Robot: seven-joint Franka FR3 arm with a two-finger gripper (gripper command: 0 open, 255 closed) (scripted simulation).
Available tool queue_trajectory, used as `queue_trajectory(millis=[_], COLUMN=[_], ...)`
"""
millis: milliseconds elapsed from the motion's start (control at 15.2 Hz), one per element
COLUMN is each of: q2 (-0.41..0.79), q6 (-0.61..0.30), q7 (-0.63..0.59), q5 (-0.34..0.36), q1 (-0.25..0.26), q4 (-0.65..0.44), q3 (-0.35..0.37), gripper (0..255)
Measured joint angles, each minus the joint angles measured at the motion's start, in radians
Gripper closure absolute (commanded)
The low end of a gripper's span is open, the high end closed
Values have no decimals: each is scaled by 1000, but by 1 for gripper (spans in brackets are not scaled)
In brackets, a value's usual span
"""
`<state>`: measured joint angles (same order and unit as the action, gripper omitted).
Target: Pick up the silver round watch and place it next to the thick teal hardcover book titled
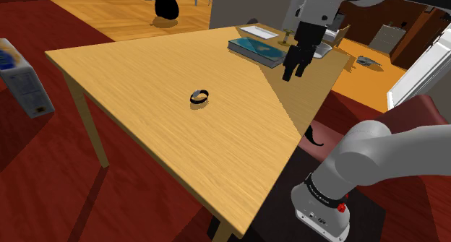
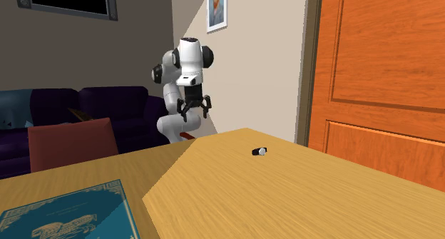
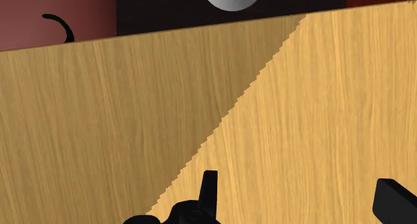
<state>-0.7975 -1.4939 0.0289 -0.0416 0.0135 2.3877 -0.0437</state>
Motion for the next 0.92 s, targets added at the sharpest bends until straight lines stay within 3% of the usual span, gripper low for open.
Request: queue_trajectory(millis=[198, 594, 924], q2=[12, 120, 242], q6=[-30, -160, -263], q7=[-20, -147, -250], q5=[-7, -38, -20], q1=[8, 49, 64], q4=[5, -27, -84], q3=[26, 175, 291], gripper=[0, 0, 0])
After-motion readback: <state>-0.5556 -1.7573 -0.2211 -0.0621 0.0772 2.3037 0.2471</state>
